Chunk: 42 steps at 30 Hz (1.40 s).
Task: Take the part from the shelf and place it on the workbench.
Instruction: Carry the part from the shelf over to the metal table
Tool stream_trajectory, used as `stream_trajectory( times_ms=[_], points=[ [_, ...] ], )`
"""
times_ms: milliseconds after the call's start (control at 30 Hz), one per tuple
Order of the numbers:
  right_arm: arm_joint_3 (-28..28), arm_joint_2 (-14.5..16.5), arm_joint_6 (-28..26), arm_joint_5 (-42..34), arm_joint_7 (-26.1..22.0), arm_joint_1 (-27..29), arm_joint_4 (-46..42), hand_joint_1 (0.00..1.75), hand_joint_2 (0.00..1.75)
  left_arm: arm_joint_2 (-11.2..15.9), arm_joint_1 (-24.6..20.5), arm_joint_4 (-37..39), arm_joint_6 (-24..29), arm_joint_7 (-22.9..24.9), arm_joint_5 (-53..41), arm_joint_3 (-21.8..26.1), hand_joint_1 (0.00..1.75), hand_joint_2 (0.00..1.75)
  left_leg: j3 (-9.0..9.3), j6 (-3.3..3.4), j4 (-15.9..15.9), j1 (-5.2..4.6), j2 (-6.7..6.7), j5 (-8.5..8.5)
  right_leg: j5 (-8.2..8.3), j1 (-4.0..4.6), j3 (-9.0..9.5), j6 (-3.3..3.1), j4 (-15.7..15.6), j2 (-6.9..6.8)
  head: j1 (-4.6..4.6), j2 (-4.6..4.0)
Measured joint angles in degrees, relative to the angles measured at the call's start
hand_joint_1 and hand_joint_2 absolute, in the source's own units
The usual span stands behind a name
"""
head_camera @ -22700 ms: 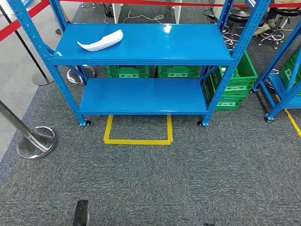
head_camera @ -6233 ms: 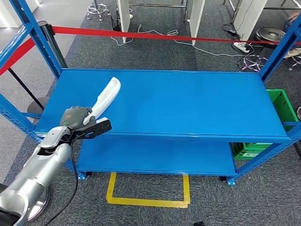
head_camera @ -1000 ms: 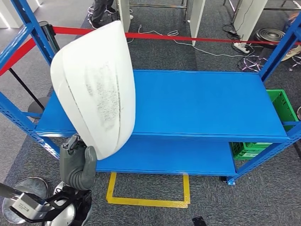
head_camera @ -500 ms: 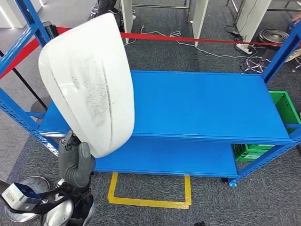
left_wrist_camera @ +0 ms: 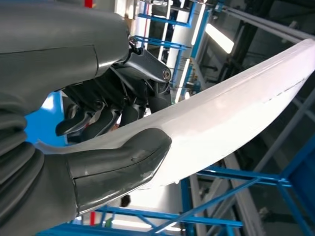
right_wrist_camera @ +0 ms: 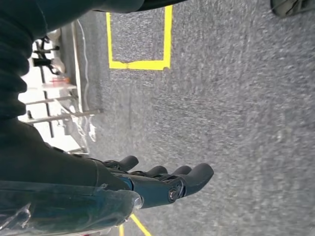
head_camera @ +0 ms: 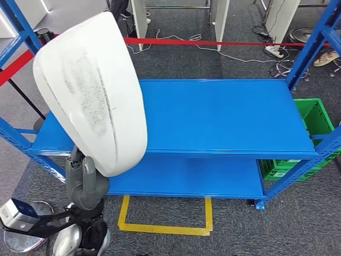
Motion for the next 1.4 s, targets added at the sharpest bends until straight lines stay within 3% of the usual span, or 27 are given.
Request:
stream_trajectory(
  times_ms=[67,100,167,233,300,367,400,433,467,567,600,733,767,833,900,933,967,1000,1067,1133,1233,1300,1400],
  points=[
    [-0.08,0.01,0.23,-0.21,1.1,-0.05,0.0,0.0,1.75,-0.07,-0.16,0.07,-0.38,1.01,-0.48,-0.14,1.75,1.75,3.73,0.77,-6.83,-0.47,0.03,2.4,0.05,0.27,-0.07,0.19,0.09,0.01,0.03,0.0],
    [-0.14,0.01,0.33,-0.32,1.43,-0.05,0.0,0.0,1.75,-0.11,-0.25,0.16,-0.58,1.48,-0.51,-0.21,1.75,1.75,4.83,0.91,-9.01,-0.65,0.01,2.84,0.14,0.36,-0.17,0.41,0.1,-0.02,0.07,0.0],
    [-0.34,0.01,0.47,-0.48,1.73,-0.05,0.0,0.0,1.75,-0.17,-0.36,0.45,-0.85,2.11,-0.44,-0.28,1.75,1.75,5.26,0.99,-10.41,-0.83,-0.06,2.95,0.46,0.37,-0.31,1.02,-0.11,-0.1,0.08,0.0],
    [-0.51,0.01,0.66,-0.56,1.85,-0.03,0.0,0.0,1.75,-0.18,-0.4,0.73,-0.9,2.32,-0.34,-0.27,1.75,1.75,5.16,1.53,-10.78,-0.75,0.0,3.39,0.08,0.21,-0.51,1.63,-0.05,-0.22,0.07,0.0],
    [-0.66,0.01,0.91,-0.62,1.89,-0.02,0.0,0.0,1.75,-0.22,-0.48,0.93,-0.9,2.43,-0.35,-0.27,1.75,1.75,5.02,2.12,-11.11,-0.56,0.19,3.85,-2.88,0.17,-1.84,2.11,3.36,-0.38,0.16,0.0],
    [-0.83,0.01,1.21,-0.63,1.91,-0.03,0.0,0.0,1.75,-0.25,-0.5,1.16,-0.9,2.6,-0.4,-0.27,1.75,1.75,4.64,2.4,-11.12,-0.59,0.3,4.16,-7.15,0.17,-4.26,2.46,10.27,-0.47,0.2,0.0],
    [-0.9,0.0,1.34,-0.62,1.88,-0.03,0.0,0.0,1.75,-0.25,-0.5,1.32,-0.9,2.69,-0.42,-0.27,1.75,1.75,4.39,2.44,-11.12,-0.61,0.34,4.37,-8.37,0.17,-5.08,2.58,13.05,-0.48,0.19,0.0],
    [-0.95,0.0,1.43,-0.6,1.86,-0.02,0.0,0.0,1.75,-0.24,-0.5,1.49,-0.9,2.75,-0.44,-0.27,1.75,1.75,4.1,2.43,-11.12,-0.61,0.34,4.6,-8.54,0.17,-5.06,2.67,14.12,-0.48,0.2,0.0],
    [-0.98,0.0,1.49,-0.58,1.82,-0.02,0.0,0.0,1.75,-0.23,-0.5,1.64,-0.9,2.77,-0.46,-0.27,1.75,1.75,3.82,2.36,-11.11,-0.59,0.33,4.86,-7.75,0.15,-4.03,2.72,13.14,-0.5,0.2,0.0],
    [-1.05,0.0,1.62,-0.5,1.58,-0.23,-0.01,0.0,1.75,-0.23,-0.57,1.9,-0.91,2.84,-0.49,-0.26,1.75,1.75,3.17,1.67,-11.05,-0.54,0.24,5.66,-3.93,0.13,2.8,2.61,2.46,-0.46,0.18,0.0],
    [-1.07,0.0,1.68,-0.49,1.48,-0.32,-0.01,0.0,1.75,-0.25,-0.66,1.95,-0.91,2.88,-0.53,-0.27,1.75,1.75,3.06,1.32,-11.01,-0.57,0.22,5.95,-3.33,0.18,4.17,2.39,-0.03,-0.35,0.15,0.0],
    [-1.1,0.0,1.96,-0.49,1.31,-0.41,0.0,0.0,1.75,-0.21,-0.96,2.11,-0.98,2.98,-0.85,-0.29,1.75,1.75,2.69,0.05,-11.01,-0.58,0.17,6.69,-2.25,0.36,3.73,0.66,-1.1,-0.15,-0.01,0.0],
    [-1.11,0.0,2.03,-0.49,1.28,-0.41,-0.01,0.0,1.75,-0.2,-0.99,2.13,-0.99,3.0,-0.87,-0.29,1.75,1.75,2.29,-0.23,-10.24,-0.54,0.17,5.55,-1.78,0.29,3.39,0.15,-1.16,-0.23,-0.09,0.0],
    [-1.13,0.0,2.1,-0.51,1.22,-0.45,-0.02,0.0,1.75,-0.14,-1.07,2.19,-0.99,3.06,-0.87,-0.29,1.75,1.75,0.54,-0.68,-5.3,-0.49,0.18,0.68,-0.68,0.23,2.35,-0.52,-1.22,-0.38,-0.29,0.0],
    [-1.14,0.0,2.13,-0.52,1.19,-0.43,-0.02,0.0,1.75,-0.05,-1.11,2.33,-0.99,3.11,-0.87,-0.28,1.75,1.75,-1.34,-0.91,1.78,-0.48,0.18,-3.86,0.4,0.31,0.89,-0.74,-1.16,-0.5,-0.38,0.0],
    [-1.14,0.0,2.14,-0.53,1.18,-0.41,-0.02,0.0,1.75,0.0,-1.11,2.44,-0.99,3.12,-0.87,-0.28,1.75,1.75,-1.52,-0.91,3.96,-0.48,0.18,-4.59,0.92,0.37,0.15,-0.74,-1.14,-0.55,-0.38,0.0],
    [-1.14,0.0,2.14,-0.54,1.18,-0.4,-0.02,0.0,1.75,0.03,-1.1,2.54,-0.99,3.12,-0.87,-0.27,1.75,1.75,-0.8,-0.82,4.29,-0.49,0.18,-4.13,1.43,0.43,-0.55,-0.69,-1.11,-0.59,-0.38,0.0],
    [-1.14,0.0,2.14,-0.56,1.17,-0.41,-0.02,0.0,1.75,0.05,-1.11,2.61,-0.99,3.12,-0.87,-0.27,1.75,1.75,0.95,-0.65,2.62,-0.5,0.18,-2.88,1.92,0.48,-1.2,-0.59,-1.1,-0.6,-0.38,0.0],
    [-1.14,0.0,2.15,-0.59,1.14,-0.43,-0.02,0.0,1.75,0.01,-1.22,2.64,-1.0,3.12,-0.87,-0.29,1.75,1.75,6.52,-0.14,-4.63,-0.6,0.18,-0.72,2.79,0.59,-2.15,-0.2,-1.08,-0.52,-0.38,0.0],
    [-1.14,0.0,2.17,-0.6,1.09,-0.44,-0.02,0.0,1.75,-0.05,-1.44,2.65,-1.02,3.12,-0.87,-0.3,1.75,1.75,10.47,0.36,-10.72,-0.84,0.13,-0.56,3.67,0.66,-2.68,0.4,-1.14,-0.48,-0.33,0.0],
    [-1.15,0.01,2.19,-0.61,1.07,-0.34,-0.02,0.0,1.75,-0.08,-1.58,2.7,-1.03,3.12,-0.87,-0.29,1.75,1.75,10.45,1.34,-12.58,-1.15,0.13,0.08,4.73,0.38,-3.14,1.41,-1.51,-0.54,-0.36,0.0],
    [-1.19,0.02,2.21,-0.65,1.07,-0.16,-0.01,0.0,1.75,-0.13,-1.63,2.76,-1.03,3.12,-0.87,-0.29,1.75,1.75,9.6,2.15,-12.84,-1.02,0.26,1.21,2.07,0.24,-4.14,1.93,0.54,-0.58,-0.27,0.0],
    [-1.24,0.02,2.25,-0.68,1.02,-0.11,-0.01,0.0,1.75,-0.15,-1.66,2.85,-1.05,3.16,-0.86,-0.29,1.75,1.75,7.66,2.65,-12.83,-0.97,0.35,2.89,-5.54,0.2,-6.78,2.38,10.54,-0.61,-0.06,0.0]
  ],
)
